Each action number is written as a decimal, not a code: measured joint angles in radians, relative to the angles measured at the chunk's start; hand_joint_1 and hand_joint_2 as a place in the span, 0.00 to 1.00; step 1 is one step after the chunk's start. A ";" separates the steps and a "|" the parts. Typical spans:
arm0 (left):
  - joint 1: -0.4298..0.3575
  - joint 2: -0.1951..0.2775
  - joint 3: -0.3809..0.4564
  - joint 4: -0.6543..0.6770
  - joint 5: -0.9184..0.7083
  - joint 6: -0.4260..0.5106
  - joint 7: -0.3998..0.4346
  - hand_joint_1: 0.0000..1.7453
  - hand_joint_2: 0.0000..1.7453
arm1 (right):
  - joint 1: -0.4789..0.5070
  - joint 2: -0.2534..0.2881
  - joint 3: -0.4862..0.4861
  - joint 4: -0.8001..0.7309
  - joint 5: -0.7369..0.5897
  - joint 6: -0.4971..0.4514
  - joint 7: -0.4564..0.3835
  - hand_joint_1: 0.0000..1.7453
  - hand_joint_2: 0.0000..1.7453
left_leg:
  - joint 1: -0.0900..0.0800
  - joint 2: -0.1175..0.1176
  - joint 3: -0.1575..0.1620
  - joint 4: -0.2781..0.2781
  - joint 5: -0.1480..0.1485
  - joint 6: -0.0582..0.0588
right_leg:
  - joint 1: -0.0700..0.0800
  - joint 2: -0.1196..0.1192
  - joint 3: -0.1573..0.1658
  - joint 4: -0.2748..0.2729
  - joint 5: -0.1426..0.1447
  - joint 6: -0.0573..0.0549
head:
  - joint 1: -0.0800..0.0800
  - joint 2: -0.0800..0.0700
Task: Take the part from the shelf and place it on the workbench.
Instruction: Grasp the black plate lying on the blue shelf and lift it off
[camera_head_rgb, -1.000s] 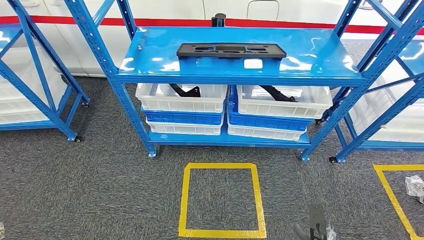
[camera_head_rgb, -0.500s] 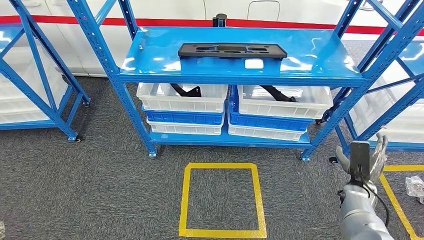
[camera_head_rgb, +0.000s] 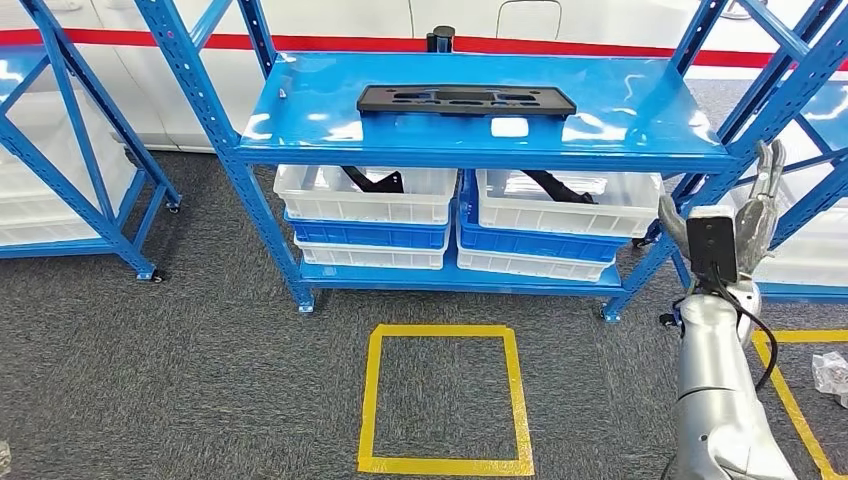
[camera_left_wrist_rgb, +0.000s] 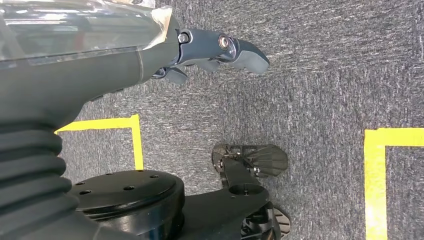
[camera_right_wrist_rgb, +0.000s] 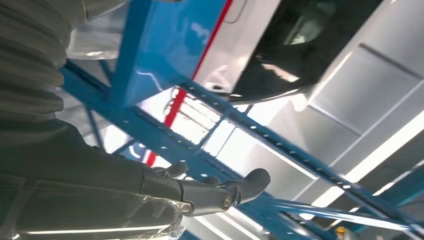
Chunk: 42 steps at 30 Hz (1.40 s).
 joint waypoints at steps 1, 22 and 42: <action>0.000 0.000 0.000 0.000 0.000 0.000 0.000 0.00 0.00 | 0.000 0.001 0.014 -0.015 -0.001 0.000 0.001 0.00 1.00 | 0.000 0.000 0.000 0.000 0.000 0.000 | 0.000 0.000 0.000 0.000 0.000 0.000 | 0.000 0.000; 0.003 -0.002 0.008 0.000 0.013 -0.001 0.004 0.00 0.00 | -0.020 0.046 0.203 -0.237 -0.015 -0.017 0.033 0.00 1.00 | -0.004 -0.002 -0.014 0.016 -0.004 0.007 | -0.004 -0.001 -0.006 0.000 0.003 0.008 | 0.000 0.000; 0.007 -0.008 0.019 0.004 0.003 -0.004 0.011 0.00 0.00 | -0.039 0.048 0.237 -0.335 -0.047 -0.051 0.045 0.00 1.00 | 0.009 -0.002 -0.077 0.205 -0.120 -0.030 | 0.000 -0.002 -0.065 0.059 -0.002 -0.047 | -0.004 0.000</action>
